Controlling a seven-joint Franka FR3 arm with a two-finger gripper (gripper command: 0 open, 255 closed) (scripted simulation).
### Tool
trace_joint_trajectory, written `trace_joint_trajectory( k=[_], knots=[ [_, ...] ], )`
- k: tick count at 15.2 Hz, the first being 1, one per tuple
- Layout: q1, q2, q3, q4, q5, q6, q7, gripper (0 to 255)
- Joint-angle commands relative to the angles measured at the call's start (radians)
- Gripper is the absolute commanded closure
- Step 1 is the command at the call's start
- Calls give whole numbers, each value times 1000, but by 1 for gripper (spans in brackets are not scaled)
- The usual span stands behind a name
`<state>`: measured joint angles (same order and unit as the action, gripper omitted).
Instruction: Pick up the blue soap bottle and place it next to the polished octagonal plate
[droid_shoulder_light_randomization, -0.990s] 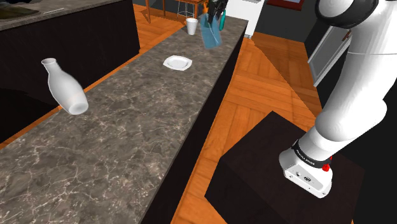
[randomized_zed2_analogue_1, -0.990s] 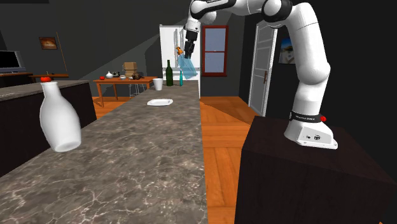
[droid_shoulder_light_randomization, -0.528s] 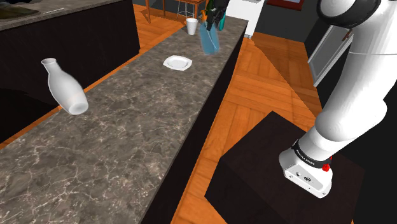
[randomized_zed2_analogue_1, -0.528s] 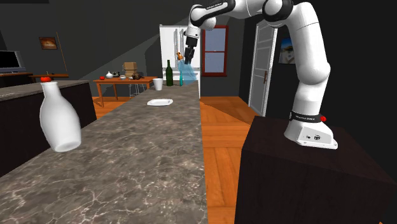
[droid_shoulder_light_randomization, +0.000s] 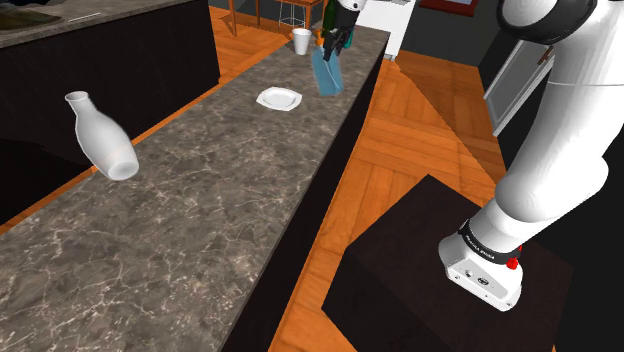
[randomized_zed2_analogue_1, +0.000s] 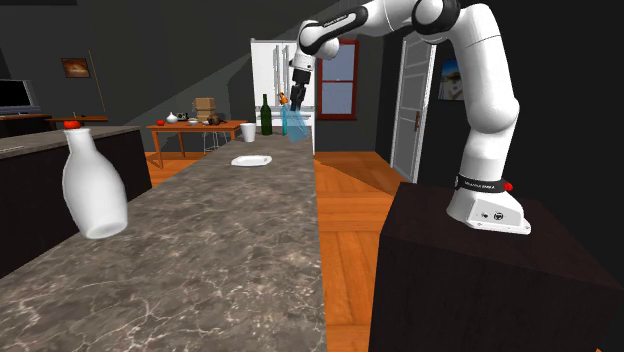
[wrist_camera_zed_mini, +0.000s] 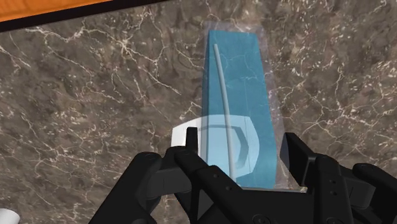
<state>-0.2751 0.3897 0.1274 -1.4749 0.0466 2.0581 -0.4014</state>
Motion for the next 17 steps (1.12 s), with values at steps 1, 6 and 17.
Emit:
trace_joint_trajectory(
  k=[1, 6, 17],
  knots=[
    [0, 2, 0, -23, 0, 26, -2, 255],
    [0, 15, 0, -72, 1, 88, -6, 255],
    [0, 60, -2, -155, 0, 215, -14, 255]
  ],
)
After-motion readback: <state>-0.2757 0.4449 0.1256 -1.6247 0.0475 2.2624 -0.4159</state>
